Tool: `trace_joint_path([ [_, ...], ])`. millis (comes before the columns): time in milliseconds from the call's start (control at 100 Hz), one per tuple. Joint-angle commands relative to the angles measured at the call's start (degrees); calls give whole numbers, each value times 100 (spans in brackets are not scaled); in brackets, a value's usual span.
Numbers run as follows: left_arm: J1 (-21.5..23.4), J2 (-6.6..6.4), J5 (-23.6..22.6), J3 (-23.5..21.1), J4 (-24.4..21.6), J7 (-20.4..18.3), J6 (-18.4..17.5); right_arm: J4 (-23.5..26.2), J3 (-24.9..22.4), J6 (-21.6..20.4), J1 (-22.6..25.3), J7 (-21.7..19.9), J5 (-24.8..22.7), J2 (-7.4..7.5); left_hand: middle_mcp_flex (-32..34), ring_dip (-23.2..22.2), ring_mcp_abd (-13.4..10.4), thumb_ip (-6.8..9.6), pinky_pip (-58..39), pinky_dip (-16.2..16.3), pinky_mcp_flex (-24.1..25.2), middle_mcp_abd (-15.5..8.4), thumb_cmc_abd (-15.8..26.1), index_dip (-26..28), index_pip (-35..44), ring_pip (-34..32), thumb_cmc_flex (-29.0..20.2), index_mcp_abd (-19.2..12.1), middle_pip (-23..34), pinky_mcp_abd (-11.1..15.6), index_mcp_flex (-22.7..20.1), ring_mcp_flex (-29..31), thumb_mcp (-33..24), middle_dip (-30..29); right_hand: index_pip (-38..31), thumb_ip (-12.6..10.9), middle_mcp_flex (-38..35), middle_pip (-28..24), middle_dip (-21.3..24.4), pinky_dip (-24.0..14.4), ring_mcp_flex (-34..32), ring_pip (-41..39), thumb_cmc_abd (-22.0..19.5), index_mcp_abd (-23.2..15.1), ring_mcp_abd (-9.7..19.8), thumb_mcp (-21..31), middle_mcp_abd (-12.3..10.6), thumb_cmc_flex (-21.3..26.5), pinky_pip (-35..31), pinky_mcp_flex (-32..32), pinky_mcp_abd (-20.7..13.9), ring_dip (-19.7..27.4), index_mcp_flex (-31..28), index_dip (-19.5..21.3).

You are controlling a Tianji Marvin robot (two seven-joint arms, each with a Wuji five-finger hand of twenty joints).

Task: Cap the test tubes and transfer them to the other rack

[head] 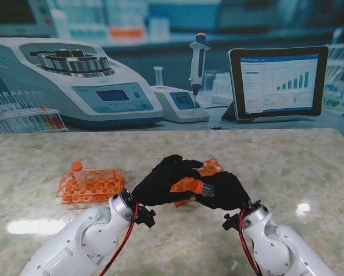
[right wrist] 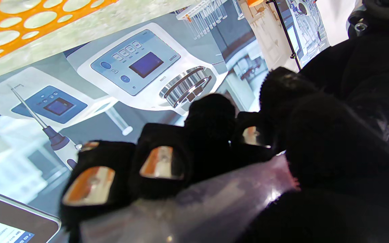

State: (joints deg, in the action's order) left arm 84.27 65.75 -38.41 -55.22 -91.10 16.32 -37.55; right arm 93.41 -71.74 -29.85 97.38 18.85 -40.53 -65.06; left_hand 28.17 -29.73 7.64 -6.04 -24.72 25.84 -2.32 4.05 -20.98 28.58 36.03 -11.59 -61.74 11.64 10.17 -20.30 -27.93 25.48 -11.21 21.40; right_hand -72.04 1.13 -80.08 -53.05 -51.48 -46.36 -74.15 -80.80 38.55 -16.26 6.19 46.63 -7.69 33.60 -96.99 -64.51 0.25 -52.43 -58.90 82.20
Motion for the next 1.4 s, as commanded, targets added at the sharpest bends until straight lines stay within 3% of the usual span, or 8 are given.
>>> trace_joint_path([
  [0,24,26,-52,17,-6,0,-46,27,30,1,25,-17,11,-21,68,22,-135,444,-231,83,5,-74,402,-37,305,-44,-1165,-1050,-21,-104,-832,128,-1423,-63,-278,41,-237,-13,-73,-255,-160,-928,-207,-462,389,0,43,180,-1690,-434,-658,-290,-41,155],
  [220,66,9,-86,-31,-44,-37,-159,17,32,3,14,-16,16,-22,73,111,-152,423,-217,-24,42,-103,218,-302,-322,35,-1101,-1549,-100,-59,-960,60,-1780,-151,-278,41,-237,-12,-73,-255,-160,-928,-203,-462,389,5,37,177,-1690,-434,-658,-290,-41,155],
  [730,185,-58,-119,-127,-157,-246,-298,25,32,8,19,-17,9,-21,79,283,-82,389,-157,-106,78,-253,175,-497,-461,183,-1205,-2513,-193,-9,-866,-73,-1987,-292,-278,44,-237,-12,-73,-255,-160,-928,-206,-462,389,-4,38,174,-1690,-434,-658,-290,-41,155],
  [1010,271,-101,-164,-183,-271,-375,-392,29,36,12,24,-15,4,-20,66,531,-15,370,-75,-167,57,-282,168,-922,-795,321,-1187,-2619,-261,-3,-804,-123,-2021,-476,-278,44,-238,-12,-73,-255,-160,-928,-209,-462,389,-3,39,170,-1690,-434,-658,-290,-41,155],
  [1390,279,-105,-158,-200,-292,-392,-424,21,31,6,22,-19,3,-19,69,554,4,372,-72,-163,46,-261,167,-1034,-904,302,-1222,-2774,-251,-5,-724,-121,-2217,-515,-278,46,-237,-14,-73,-255,-160,-928,-198,-462,389,-4,35,172,-1690,-434,-658,-290,-41,155],
])
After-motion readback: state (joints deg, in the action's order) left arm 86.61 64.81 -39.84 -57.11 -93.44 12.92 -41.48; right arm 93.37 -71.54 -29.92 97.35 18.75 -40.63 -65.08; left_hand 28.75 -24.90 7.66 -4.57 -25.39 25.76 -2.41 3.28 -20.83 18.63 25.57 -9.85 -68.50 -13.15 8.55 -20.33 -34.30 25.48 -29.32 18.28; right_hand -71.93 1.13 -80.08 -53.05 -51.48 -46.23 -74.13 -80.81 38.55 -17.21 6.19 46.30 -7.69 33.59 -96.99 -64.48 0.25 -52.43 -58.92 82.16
